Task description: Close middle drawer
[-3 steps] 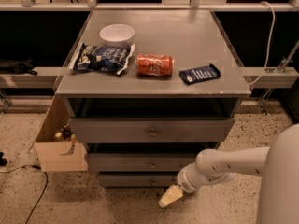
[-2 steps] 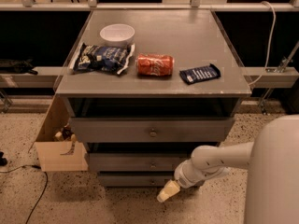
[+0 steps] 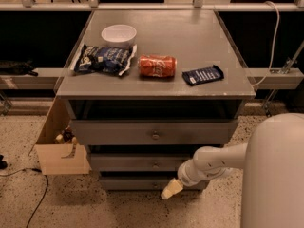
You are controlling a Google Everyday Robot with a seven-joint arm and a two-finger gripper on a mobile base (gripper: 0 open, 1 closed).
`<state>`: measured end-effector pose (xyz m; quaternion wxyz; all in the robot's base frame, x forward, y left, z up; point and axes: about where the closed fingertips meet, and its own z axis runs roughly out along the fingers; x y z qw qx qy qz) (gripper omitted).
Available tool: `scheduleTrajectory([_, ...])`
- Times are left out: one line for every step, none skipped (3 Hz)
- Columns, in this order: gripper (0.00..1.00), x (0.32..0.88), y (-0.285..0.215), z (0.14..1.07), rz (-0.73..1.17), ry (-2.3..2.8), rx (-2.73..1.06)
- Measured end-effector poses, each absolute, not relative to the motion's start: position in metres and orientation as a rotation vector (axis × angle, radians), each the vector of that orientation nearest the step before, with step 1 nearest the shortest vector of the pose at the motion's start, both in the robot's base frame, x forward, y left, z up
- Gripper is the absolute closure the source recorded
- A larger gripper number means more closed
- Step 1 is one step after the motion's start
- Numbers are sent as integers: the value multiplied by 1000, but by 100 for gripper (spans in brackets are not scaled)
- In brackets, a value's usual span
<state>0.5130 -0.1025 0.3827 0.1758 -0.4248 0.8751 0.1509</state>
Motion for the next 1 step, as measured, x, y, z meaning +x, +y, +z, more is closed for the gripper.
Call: scheduleTrajectory([0,513,-102,383,427,2479,-1203])
